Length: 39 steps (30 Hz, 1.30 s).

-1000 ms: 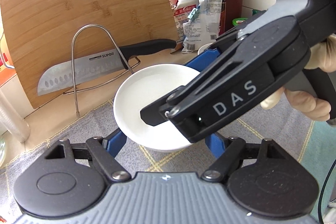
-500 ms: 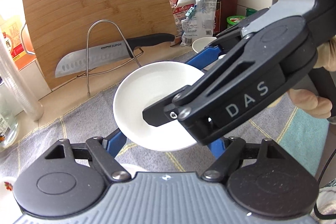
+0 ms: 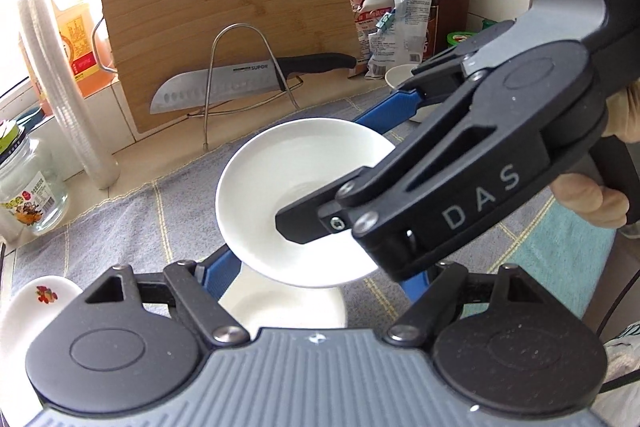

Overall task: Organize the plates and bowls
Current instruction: 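Carry the second bowl with the right gripper and lower it into the first bowl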

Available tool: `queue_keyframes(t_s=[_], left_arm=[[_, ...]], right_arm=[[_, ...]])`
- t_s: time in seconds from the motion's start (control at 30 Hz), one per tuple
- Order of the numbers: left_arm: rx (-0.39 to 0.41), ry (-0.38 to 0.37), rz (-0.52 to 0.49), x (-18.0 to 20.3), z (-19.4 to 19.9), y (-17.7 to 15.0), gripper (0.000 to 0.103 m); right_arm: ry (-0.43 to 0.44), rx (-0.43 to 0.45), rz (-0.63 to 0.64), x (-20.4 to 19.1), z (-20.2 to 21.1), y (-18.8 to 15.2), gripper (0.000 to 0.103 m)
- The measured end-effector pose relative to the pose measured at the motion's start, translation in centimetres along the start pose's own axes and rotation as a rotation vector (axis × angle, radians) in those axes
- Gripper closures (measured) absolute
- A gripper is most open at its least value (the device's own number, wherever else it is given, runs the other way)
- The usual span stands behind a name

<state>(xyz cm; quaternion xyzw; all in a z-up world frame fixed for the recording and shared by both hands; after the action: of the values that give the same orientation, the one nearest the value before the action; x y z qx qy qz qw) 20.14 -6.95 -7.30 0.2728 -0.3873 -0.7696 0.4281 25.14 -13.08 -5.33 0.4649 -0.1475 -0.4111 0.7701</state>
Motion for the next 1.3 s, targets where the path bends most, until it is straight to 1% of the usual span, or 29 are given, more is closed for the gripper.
queue_keyframes(t_s=[0.27, 0.5, 0.83, 1.3], left_arm=[[-0.018, 0.051, 0.038, -1.5, 1.9, -1.8, 0.022], [-0.041, 0.075, 0.056, -2.5, 2.3, -3.3, 0.022], [-0.058, 0.062, 0.056, -2.8, 1.8, -4.2, 0.022], [-0.057, 0.058, 0.061, -3.0, 1.8, -4.2, 0.019]], right_arm=[[0.054, -0.017, 0.036, -3.2, -1.4, 0.0, 0.013], [0.077, -0.044, 0.057, -5.1, -2.9, -0.5, 0.013], [0.063, -0.081, 0.051, -5.4, -4.3, -1.7, 0.013], [0.052, -0.094, 0.049, -5.3, -4.7, -2.2, 0.013]])
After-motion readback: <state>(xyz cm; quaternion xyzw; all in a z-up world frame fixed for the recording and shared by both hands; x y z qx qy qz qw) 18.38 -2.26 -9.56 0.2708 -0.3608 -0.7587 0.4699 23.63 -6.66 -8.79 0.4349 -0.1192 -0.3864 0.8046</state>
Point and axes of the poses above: each gripper's, at about its wrist camera, not at the fingertips, and z roughly against the way its jaws point, x to its right, y to its top, the point moved 7 cm from there along -z, roughly the way its jaws point, and after that the axes turned 11 degrees about x, right-handed, at the moved point
